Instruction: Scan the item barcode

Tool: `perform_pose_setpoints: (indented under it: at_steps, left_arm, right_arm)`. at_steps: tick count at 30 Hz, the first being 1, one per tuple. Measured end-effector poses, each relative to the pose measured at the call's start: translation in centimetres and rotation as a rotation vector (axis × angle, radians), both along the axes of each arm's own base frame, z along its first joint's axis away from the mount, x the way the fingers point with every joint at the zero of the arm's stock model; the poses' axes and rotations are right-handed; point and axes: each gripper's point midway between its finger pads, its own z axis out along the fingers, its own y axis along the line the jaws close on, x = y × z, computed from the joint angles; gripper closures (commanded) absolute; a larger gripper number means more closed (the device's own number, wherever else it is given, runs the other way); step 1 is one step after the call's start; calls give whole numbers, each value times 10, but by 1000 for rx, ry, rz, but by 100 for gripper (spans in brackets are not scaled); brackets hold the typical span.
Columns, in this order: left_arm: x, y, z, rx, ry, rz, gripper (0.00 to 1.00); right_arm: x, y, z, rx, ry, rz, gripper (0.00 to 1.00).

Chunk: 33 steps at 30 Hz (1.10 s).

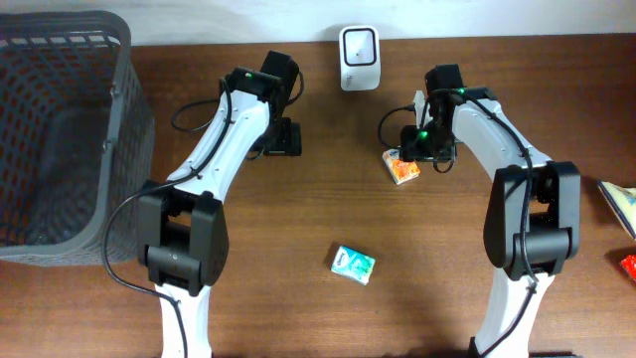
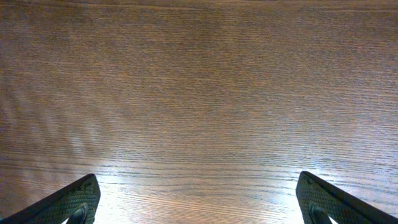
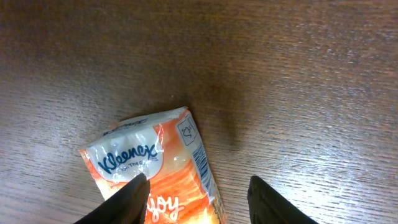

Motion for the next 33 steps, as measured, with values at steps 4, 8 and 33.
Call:
perform_pose_setpoints:
  at_steps: [4,8,33]
  left_arm:
    - [0,0,0,0,0,0,1]
    - [0,0,0,0,0,0,1]
    - [0,0,0,0,-1,0,1]
  right_arm:
    - [-1,1,-2,3,3,16,66]
    - [-3,2,-6,8,17,18,67]
    - [-4,-44,58,-468,34,-65,96]
